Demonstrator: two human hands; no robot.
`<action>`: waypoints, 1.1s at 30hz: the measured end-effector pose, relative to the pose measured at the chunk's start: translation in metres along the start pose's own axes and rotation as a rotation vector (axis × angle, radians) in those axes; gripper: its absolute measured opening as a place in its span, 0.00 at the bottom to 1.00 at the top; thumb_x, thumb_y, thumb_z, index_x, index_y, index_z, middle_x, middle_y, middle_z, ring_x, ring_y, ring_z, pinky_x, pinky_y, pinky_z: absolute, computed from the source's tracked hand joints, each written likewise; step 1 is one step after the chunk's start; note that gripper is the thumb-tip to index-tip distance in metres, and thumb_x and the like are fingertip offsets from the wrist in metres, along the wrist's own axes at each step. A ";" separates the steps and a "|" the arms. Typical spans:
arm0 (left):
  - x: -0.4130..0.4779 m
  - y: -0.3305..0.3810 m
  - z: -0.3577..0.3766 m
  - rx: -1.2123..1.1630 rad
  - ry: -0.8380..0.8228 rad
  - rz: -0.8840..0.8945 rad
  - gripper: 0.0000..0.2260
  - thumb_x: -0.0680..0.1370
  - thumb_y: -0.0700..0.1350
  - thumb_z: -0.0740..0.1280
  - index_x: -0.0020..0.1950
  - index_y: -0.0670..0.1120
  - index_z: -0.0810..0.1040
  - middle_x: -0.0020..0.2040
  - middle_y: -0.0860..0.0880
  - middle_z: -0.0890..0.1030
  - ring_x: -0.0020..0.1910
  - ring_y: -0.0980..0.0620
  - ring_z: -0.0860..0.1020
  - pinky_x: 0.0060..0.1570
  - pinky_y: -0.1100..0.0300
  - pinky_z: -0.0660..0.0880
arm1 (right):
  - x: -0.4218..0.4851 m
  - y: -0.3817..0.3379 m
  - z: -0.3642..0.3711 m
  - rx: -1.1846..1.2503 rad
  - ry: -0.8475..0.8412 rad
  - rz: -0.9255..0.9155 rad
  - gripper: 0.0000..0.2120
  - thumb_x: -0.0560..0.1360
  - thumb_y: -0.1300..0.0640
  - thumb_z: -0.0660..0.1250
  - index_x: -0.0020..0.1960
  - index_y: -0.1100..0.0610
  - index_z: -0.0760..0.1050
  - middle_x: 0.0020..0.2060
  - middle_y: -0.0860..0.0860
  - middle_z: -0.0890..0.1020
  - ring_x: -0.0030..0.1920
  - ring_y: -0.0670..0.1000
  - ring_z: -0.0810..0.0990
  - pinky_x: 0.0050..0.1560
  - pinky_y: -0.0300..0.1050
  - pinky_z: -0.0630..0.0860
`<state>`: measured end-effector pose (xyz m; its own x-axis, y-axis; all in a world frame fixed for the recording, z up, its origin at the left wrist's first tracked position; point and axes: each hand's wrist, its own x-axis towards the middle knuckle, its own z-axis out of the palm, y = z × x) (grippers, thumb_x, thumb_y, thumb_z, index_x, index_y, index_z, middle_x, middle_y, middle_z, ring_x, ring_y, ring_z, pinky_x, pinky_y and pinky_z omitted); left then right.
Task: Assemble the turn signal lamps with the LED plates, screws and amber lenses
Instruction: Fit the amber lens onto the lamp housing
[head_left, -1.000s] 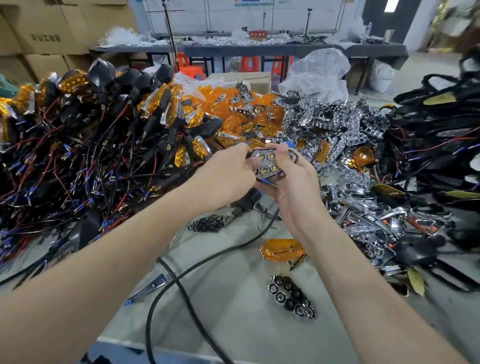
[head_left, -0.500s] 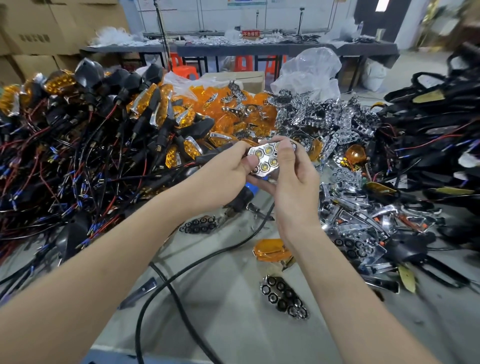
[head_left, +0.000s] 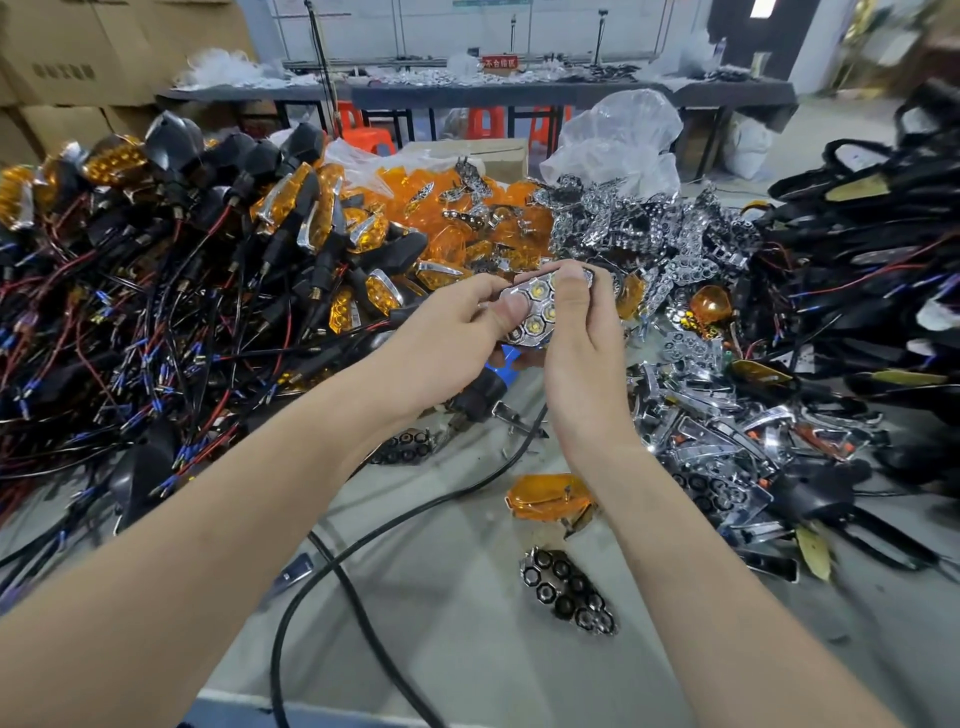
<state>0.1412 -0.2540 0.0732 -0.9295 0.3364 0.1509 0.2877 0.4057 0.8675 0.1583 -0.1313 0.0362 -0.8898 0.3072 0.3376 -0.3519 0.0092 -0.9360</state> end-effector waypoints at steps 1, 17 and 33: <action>-0.001 0.000 0.000 -0.017 0.003 -0.002 0.08 0.85 0.52 0.60 0.55 0.54 0.78 0.42 0.48 0.81 0.39 0.51 0.75 0.41 0.54 0.69 | 0.001 0.000 -0.001 -0.003 -0.020 0.022 0.12 0.87 0.46 0.52 0.57 0.46 0.73 0.46 0.31 0.78 0.44 0.28 0.74 0.51 0.28 0.74; -0.003 0.014 0.017 -0.401 -0.159 -0.229 0.15 0.86 0.48 0.57 0.73 0.55 0.71 0.50 0.44 0.77 0.32 0.55 0.81 0.35 0.59 0.74 | -0.002 -0.006 -0.006 0.024 0.040 0.033 0.19 0.88 0.50 0.51 0.65 0.65 0.69 0.48 0.19 0.57 0.54 0.26 0.56 0.38 0.16 0.65; 0.009 0.028 0.059 -0.023 -0.076 0.066 0.21 0.84 0.47 0.61 0.77 0.58 0.64 0.55 0.56 0.68 0.34 0.58 0.75 0.39 0.63 0.71 | 0.019 -0.007 -0.040 0.040 0.102 0.078 0.23 0.78 0.36 0.56 0.69 0.44 0.70 0.67 0.38 0.73 0.61 0.40 0.72 0.72 0.52 0.68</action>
<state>0.1544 -0.1897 0.0707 -0.8885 0.4253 0.1722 0.3411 0.3612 0.8678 0.1556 -0.0871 0.0449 -0.8812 0.4009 0.2505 -0.2962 -0.0555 -0.9535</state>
